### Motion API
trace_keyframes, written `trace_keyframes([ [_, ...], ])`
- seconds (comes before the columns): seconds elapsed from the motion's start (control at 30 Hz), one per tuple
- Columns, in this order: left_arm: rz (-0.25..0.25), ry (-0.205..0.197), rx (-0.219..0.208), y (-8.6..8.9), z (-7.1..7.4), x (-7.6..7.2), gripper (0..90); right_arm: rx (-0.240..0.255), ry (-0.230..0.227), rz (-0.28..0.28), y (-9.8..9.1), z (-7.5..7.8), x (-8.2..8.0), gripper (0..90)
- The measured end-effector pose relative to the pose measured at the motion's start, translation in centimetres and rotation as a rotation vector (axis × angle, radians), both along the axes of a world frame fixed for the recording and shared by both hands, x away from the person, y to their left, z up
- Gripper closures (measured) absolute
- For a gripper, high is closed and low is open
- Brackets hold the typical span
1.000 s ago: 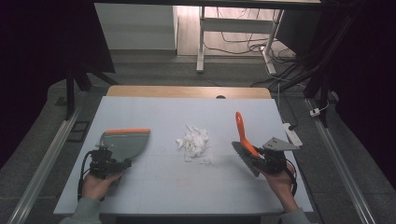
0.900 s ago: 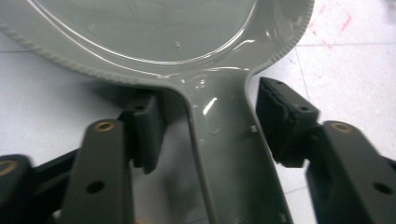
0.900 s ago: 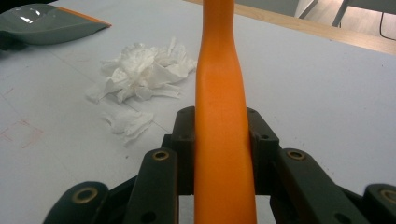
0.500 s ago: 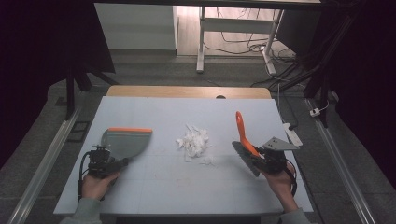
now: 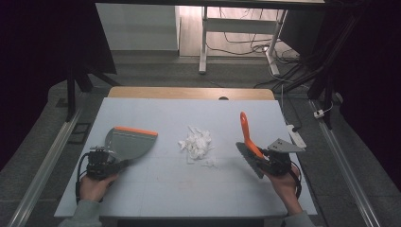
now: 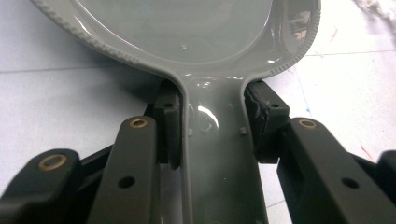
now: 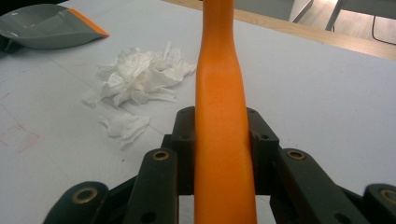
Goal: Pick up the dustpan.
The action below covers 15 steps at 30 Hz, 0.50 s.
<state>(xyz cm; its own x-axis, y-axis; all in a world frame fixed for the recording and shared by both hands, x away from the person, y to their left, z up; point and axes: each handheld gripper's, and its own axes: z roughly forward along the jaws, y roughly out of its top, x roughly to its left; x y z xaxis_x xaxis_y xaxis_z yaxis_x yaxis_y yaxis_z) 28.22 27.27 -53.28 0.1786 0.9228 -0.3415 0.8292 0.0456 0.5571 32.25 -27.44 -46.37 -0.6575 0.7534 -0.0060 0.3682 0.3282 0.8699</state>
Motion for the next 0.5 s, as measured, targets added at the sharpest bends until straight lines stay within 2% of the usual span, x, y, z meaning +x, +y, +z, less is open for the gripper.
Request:
trace_keyframes([
  [0.03,0.000,0.000,0.000,0.0,0.0,0.0,61.2,0.000,0.000,0.000,0.0,0.0,0.0,69.4],
  [0.07,-0.016,-0.023,-0.005,0.1,0.2,-0.2,61.2,-0.001,-0.001,0.000,0.0,0.0,0.0,69.4],
  [0.3,-0.049,-0.075,-0.029,1.1,0.7,-0.8,61.2,-0.001,-0.009,0.001,0.1,0.1,0.0,69.4],
  [0.5,-0.074,-0.115,-0.060,1.7,1.0,-0.5,61.1,0.020,-0.006,0.001,0.2,0.1,0.0,69.4],
])
